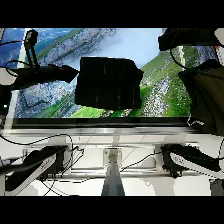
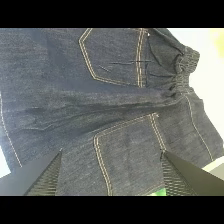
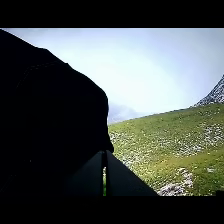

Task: Fold the clothes and pants, and hang the long-sleeved shirts on hangers.

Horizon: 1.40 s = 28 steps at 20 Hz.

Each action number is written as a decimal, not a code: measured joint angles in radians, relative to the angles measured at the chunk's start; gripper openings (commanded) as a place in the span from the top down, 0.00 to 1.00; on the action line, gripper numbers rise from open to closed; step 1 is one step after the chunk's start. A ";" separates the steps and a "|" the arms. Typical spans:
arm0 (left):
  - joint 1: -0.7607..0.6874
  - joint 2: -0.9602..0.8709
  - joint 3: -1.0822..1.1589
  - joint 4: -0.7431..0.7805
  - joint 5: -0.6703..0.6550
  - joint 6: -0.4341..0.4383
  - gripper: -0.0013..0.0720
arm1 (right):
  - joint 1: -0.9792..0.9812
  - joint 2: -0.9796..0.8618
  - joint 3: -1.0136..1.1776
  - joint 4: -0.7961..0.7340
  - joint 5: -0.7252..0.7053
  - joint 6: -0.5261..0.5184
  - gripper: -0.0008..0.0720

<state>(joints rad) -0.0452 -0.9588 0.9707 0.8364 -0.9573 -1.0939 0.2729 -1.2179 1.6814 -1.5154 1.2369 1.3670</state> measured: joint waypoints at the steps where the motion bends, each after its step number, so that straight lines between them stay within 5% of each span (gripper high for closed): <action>1: 0.000 0.000 0.000 0.000 0.000 0.000 0.03 | 0.000 0.000 0.000 0.000 0.000 0.000 0.95; 17: 0.000 -0.002 0.000 0.000 0.023 0.000 0.03 | -0.008 -0.003 0.000 -0.014 -0.021 0.000 0.95; 21: 0.000 -0.005 0.000 0.000 0.065 0.000 0.03 | -0.125 -0.034 -0.023 -0.062 0.076 -0.048 0.95; 27: 0.025 -0.006 0.000 0.000 0.064 0.000 0.03 | -0.429 -0.053 -0.379 0.282 0.192 -0.134 0.95; 28: 0.034 -0.006 0.000 0.000 0.057 0.000 0.03 | -0.451 -0.053 -0.457 0.357 0.201 -0.151 0.84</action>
<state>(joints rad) -0.0109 -0.9646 0.9707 0.8368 -0.9001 -1.0939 -0.1776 -1.2713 1.2240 -1.1587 1.4376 1.2156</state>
